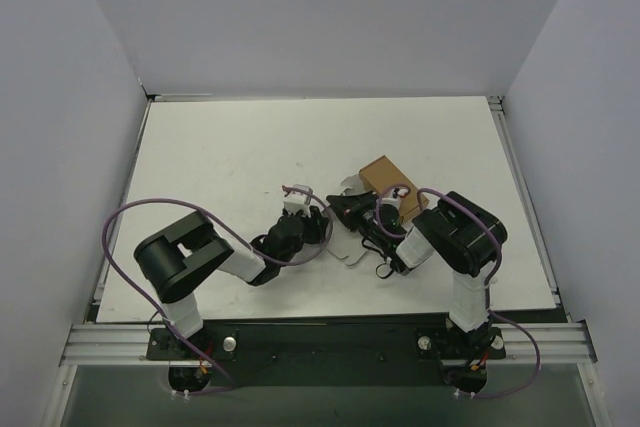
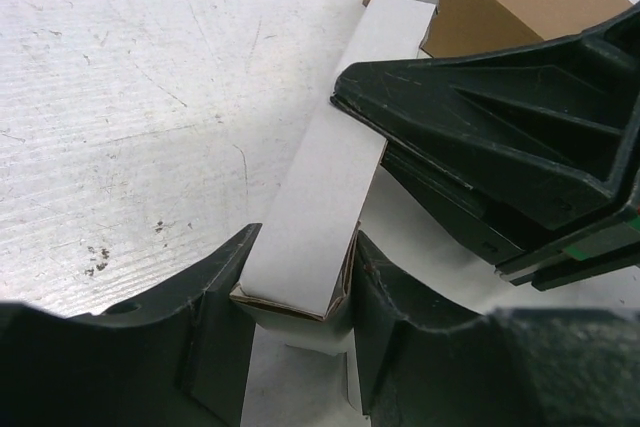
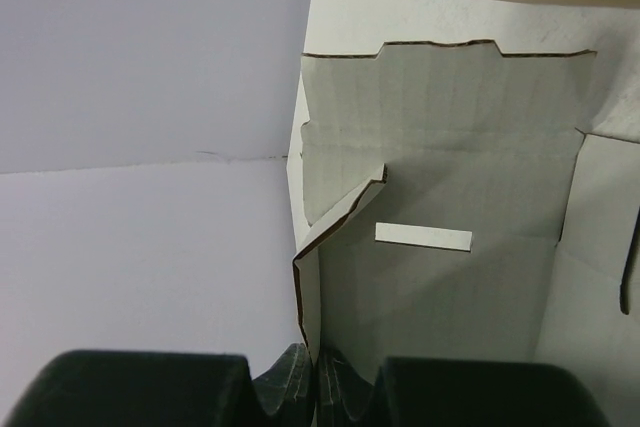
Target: Fold the paper box
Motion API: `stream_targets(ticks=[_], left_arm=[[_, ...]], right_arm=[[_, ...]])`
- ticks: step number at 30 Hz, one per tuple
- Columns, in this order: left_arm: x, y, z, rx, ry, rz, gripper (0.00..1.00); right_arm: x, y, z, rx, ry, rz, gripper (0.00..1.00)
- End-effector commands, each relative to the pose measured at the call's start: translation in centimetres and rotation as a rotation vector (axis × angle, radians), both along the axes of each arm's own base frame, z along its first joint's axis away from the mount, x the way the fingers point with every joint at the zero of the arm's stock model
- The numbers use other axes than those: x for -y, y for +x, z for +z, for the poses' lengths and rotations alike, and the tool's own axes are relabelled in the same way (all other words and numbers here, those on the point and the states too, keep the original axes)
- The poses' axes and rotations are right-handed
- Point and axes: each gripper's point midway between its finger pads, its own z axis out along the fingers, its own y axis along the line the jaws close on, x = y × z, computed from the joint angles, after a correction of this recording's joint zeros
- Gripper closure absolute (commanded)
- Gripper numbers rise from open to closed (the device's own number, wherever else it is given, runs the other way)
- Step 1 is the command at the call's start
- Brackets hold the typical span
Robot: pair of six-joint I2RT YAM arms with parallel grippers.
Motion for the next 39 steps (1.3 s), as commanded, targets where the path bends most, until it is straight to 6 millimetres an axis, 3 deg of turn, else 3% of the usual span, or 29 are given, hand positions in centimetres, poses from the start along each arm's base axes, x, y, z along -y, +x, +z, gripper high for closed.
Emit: stream_targets(ticks=[1,9,18,28,33,36,39], left_arm=[[-3.0,0.3,-3.2,-0.047,0.196,0.110,0.62],[-3.7,0.4,-3.2,0.006,0.323,0.157,0.69],[-3.8,-0.6,-3.5,0.097,0.480,0.152,0.75],[-4.0,-1.2,-4.3,0.124,0.577,0.200,0.80],[-4.2,-1.4,-4.7,0.116,0.597,0.199,0.90],[-3.8,-1.6,-3.8,0.127,0.560,0.174,0.97],[-3.4,-1.9,-3.1,0.133,0.547,0.123,1.00]], right_arm=[[0.0,-1.8,0.3,0.070,-0.046,0.053,1.00],[0.6,-2.6,1.1,0.085,-0.067,0.038,1.00],[0.6,-4.3,0.6,0.075,-0.075,0.053,1.00],[2.6,-5.8,-0.1,0.056,-0.119,-0.016,1.00],[2.4,-6.8,0.2,0.061,-0.155,-0.012,1.00],[2.3,-7.2,0.7,0.071,-0.179,0.008,1.00],[2.8,-7.7,1.3,0.089,-0.219,0.023,0.90]])
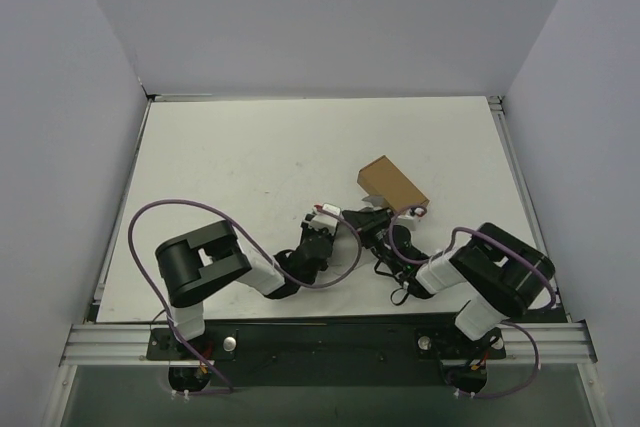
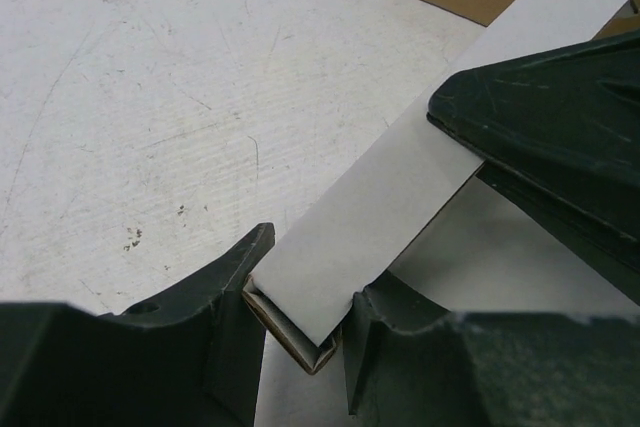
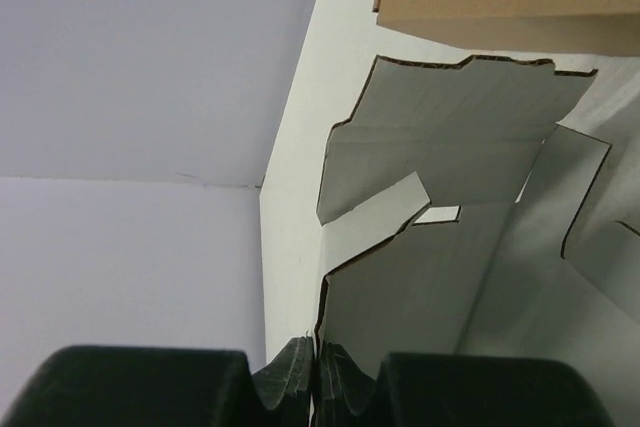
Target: Fold the paper box
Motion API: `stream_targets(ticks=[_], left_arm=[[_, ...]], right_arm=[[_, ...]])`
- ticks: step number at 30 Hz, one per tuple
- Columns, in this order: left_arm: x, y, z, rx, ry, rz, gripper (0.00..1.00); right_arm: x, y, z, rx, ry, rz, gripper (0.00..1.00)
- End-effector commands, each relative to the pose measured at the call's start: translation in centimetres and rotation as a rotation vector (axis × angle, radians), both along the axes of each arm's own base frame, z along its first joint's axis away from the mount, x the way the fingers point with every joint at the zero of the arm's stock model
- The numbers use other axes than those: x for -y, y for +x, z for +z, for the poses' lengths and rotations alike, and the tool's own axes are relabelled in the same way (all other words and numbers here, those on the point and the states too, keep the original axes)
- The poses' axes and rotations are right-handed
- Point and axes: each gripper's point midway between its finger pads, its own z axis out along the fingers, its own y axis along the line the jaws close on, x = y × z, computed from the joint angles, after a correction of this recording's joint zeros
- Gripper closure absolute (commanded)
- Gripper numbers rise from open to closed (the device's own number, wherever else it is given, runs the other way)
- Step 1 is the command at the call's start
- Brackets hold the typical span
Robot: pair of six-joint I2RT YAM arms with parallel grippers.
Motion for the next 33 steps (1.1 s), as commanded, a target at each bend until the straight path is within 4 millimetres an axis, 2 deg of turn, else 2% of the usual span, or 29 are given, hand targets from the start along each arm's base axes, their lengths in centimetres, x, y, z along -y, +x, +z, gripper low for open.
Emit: stream_targets(ticks=[1,5,7,8,10,12,13,15,17,20,21,22,23,26,33], left_arm=[[-4.3,-0.4,-2.8,-0.071,0.181,0.032,1.00],[-3.6,-0.6,-2.1,-0.119,0.144,-0.035,1.00],[-3.7,-0.8,-2.5,-0.173,0.131,-0.059,1.00],[-3.8,-0.9,-2.0,-0.183,0.110,-0.070,1.00],[-3.7,-1.4,-1.9,-0.232,0.070,-0.128,1.00],[-3.3,-2.3,-1.0,-0.281,0.014,-0.201,1.00],[-2.9,-2.6,0.5,-0.276,-0.024,-0.238,1.00],[-3.0,-3.7,0.7,-0.346,-0.054,-0.301,1.00],[-3.0,-4.6,2.3,-0.374,-0.095,-0.355,1.00],[-3.2,-5.6,4.4,-0.408,-0.168,-0.418,1.00],[-2.7,-6.4,5.2,-0.431,-0.196,-0.476,1.00],[-3.1,-6.5,6.1,-0.428,-0.215,-0.488,1.00],[-3.1,-7.1,6.2,-0.450,-0.216,-0.515,1.00],[-3.0,-8.5,7.8,-0.467,-0.250,-0.604,1.00],[-2.5,-10.8,9.7,-0.469,-0.308,-0.726,1.00]], right_arm=[[-1.1,-3.4,0.4,0.029,-0.100,0.156,0.86],[-0.8,-4.2,2.2,0.077,-0.188,0.207,0.61],[0.0,-4.7,3.2,0.088,-0.253,0.217,0.56],[0.4,-5.0,3.5,0.090,-0.272,0.216,0.52],[2.2,-5.7,4.2,0.099,-0.341,0.199,0.46],[4.6,-6.6,4.2,0.083,-0.450,0.184,0.41],[5.1,-6.8,4.4,0.097,-0.482,0.194,0.40],[6.5,-7.5,5.2,0.118,-0.560,0.208,0.39],[7.9,-8.2,4.6,0.119,-0.690,0.247,0.39],[8.9,-9.0,4.7,0.152,-0.834,0.321,0.38],[8.9,-9.1,5.1,0.174,-0.860,0.348,0.36],[8.9,-9.1,5.7,0.200,-0.899,0.371,0.36],[9.1,-9.4,5.2,0.181,-0.930,0.405,0.35],[8.9,-9.4,5.5,0.192,-0.967,0.462,0.32],[6.6,-9.7,6.9,0.297,-0.904,0.601,0.31]])
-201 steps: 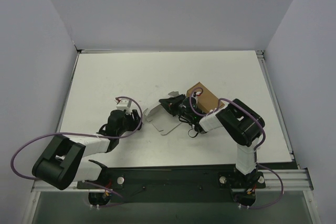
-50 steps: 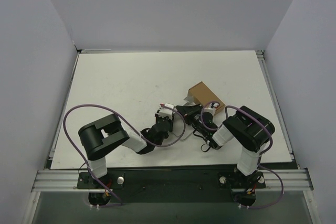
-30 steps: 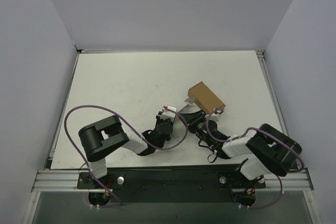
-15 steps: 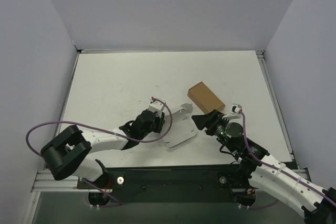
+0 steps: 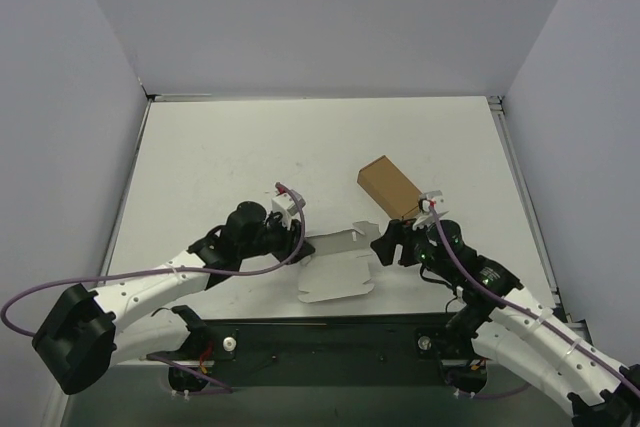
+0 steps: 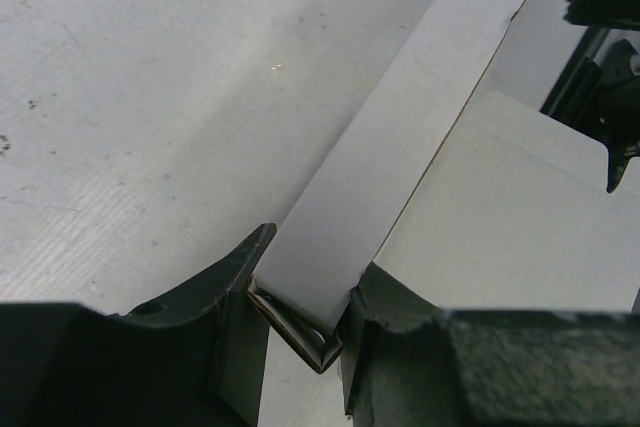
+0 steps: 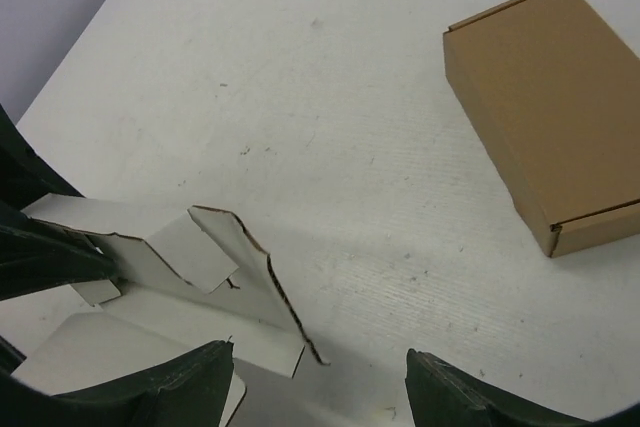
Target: Fold the paper box
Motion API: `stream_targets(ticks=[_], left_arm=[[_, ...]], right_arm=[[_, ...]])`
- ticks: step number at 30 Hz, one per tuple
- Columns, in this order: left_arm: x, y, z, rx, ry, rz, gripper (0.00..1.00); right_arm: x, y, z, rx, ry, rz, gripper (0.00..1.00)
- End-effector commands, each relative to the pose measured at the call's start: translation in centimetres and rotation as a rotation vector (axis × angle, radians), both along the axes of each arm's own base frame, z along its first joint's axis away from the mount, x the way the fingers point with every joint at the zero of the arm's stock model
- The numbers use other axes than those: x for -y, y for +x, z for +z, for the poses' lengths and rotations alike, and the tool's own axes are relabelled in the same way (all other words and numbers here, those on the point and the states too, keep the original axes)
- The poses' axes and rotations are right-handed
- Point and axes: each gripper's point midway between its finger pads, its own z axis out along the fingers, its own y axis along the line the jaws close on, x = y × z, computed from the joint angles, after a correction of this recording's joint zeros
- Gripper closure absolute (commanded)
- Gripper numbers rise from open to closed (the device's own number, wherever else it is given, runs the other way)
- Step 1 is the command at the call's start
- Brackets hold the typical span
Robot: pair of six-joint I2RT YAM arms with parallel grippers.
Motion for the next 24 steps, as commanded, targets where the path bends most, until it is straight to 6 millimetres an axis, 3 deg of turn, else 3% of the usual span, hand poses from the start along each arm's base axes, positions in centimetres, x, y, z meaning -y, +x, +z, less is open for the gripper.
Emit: stream_targets(ticks=[1,5,13,15,20,23,24], left_arm=[[1.2,-2.0,2.6,-0.012,-0.106,-0.116,1.00],[1.4,-2.7,3.1,-0.024,-0.143,-0.141,1.00],[1.8,-3.3,3.3,-0.037,-0.170,-0.181,1.00],[1.9,-3.3,3.5,-0.038,-0.176,-0.177,1.00],[1.2,-2.2,2.9,-0.050,-0.142,-0.091,1.00],[-0.2,-1.1,1.2,-0.074,-0.036,0.003,1.00],[-0.3,-0.5,1.5,-0.060,-0.026,0.030,1.00]], right_arm=[[-1.7,-0.2,1.7,0.038,0.008,0.149,0.31],[-2.7,-0.5,1.9,0.047,0.050,0.209,0.35],[-3.5,-0.7,2.8,0.107,0.124,0.237,0.57],[-3.7,-0.9,2.9,0.105,0.129,0.255,0.73],[-4.0,-1.4,2.2,0.078,0.121,0.272,1.00],[-2.7,-0.7,1.7,0.093,0.078,0.167,1.00],[-2.3,-0.5,1.9,0.104,0.070,0.139,1.00]])
